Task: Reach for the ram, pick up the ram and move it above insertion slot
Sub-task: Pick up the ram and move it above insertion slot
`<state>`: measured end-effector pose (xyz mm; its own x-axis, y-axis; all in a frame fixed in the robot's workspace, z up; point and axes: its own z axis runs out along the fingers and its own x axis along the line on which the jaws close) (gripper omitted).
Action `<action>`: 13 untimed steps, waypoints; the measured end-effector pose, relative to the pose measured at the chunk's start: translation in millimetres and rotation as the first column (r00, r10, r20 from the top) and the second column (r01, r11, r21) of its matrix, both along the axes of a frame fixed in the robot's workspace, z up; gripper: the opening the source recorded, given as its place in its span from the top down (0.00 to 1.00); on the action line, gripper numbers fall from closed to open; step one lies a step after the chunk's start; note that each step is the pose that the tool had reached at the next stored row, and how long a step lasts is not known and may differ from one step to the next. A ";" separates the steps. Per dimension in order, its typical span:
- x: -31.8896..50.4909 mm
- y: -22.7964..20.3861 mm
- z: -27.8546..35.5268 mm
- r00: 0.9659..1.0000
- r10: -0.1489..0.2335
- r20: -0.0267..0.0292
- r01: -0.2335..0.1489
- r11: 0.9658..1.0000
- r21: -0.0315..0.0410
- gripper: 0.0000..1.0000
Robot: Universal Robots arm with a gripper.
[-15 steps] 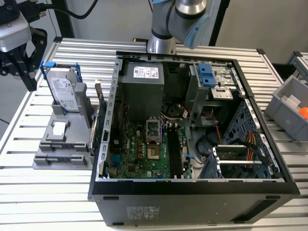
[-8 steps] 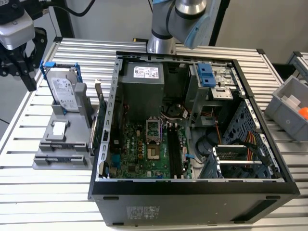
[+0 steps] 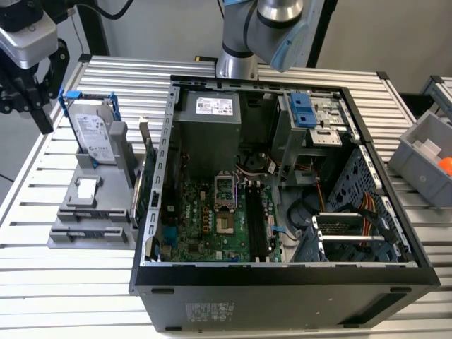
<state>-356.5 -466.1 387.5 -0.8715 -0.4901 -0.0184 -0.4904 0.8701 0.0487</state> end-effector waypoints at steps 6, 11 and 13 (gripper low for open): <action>0.0 0.0 0.0 0.997 0.072 0.000 -0.072 0.997 0.000 1.00; 0.0 0.1 0.0 0.992 0.127 0.000 -0.127 0.992 0.000 1.00; 0.0 0.1 0.0 0.989 0.146 0.000 -0.146 0.989 0.000 1.00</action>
<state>-356.5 -466.0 387.6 -0.7903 -0.6124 -0.0184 -0.6125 0.7890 0.0487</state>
